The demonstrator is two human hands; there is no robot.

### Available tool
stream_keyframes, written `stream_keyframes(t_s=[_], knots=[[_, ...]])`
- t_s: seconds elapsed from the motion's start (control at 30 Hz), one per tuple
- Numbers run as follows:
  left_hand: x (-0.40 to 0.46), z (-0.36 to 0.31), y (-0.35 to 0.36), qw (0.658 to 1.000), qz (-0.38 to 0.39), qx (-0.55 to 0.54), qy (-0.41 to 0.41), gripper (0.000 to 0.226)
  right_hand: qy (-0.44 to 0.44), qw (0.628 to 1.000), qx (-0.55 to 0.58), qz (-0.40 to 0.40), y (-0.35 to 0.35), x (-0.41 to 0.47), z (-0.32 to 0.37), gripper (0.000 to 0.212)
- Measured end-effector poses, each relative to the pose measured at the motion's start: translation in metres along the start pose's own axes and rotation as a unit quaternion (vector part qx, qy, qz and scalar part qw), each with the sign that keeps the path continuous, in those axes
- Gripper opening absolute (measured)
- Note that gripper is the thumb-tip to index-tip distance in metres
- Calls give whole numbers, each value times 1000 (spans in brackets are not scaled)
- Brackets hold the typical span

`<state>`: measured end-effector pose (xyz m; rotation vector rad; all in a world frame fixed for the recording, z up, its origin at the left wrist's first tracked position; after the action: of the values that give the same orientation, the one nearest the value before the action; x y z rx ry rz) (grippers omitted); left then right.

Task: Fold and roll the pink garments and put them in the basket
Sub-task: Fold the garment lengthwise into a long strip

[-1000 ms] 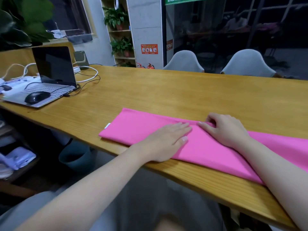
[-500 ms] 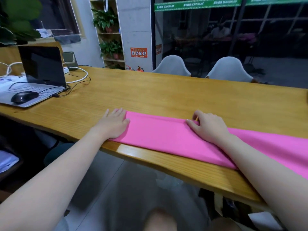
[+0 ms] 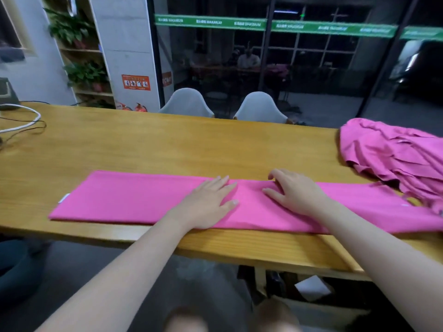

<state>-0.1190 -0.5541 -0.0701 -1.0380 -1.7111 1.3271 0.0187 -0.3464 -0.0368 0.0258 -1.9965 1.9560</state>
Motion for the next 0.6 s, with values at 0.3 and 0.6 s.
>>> stream_keyframes(t_s=[0.3,0.6], knots=[[-41,58,-15,1000,26,12,-5,79,16,994,87,-59,24,-2,42,45],[-71,77,-30,999,26,8,-32,76,31,987,151,-34,21,2,64,29]])
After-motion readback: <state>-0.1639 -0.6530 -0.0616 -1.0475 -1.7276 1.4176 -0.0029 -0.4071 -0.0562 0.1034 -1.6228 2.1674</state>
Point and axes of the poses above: each hand's wrist, its own x-axis towards the middle knuckle, its own y-axis out of the palm, z = x × y, the point moved 2 cm from there along x, towards the middle knuckle
